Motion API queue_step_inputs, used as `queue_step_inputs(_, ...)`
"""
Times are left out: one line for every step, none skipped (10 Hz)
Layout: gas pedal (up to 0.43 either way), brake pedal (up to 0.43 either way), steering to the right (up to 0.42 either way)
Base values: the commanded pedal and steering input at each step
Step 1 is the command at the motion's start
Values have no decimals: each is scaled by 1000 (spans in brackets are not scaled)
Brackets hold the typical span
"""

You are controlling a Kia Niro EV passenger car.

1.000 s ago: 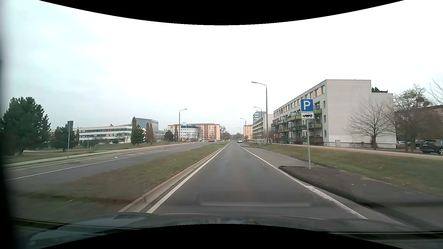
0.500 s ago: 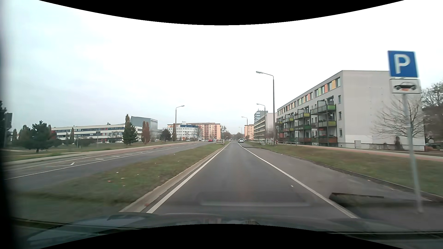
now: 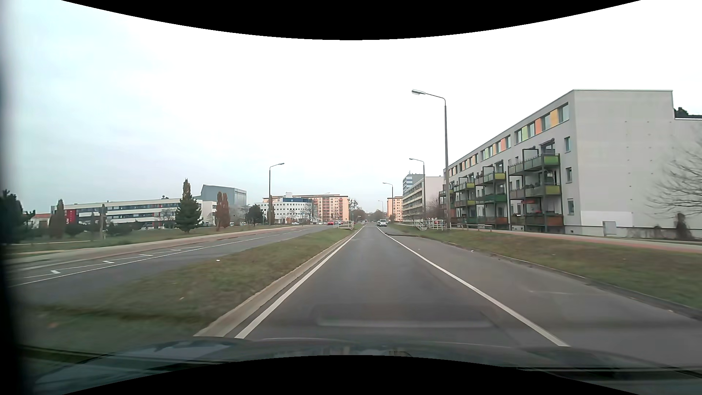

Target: Follow the waypoints while adhering to traffic rules and regulations

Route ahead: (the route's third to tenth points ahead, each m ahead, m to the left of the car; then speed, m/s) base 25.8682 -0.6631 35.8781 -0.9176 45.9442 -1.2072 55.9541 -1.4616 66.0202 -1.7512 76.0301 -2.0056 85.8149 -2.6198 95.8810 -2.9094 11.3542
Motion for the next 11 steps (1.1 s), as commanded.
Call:
queue_step_inputs(150, 0, 1)
queue_step_inputs(150, 0, 1)
queue_step_inputs(150, 0, 1)
queue_step_inputs(150, 0, 1)
queue_step_inputs(150, 0, 1)
queue_step_inputs(150, 0, 1)
queue_step_inputs(150, 0, 1)
queue_step_inputs(150, 0, 1)
queue_step_inputs(138, 0, 1)
queue_step_inputs(138, 0, 1)
queue_step_inputs(130, 0, -3)
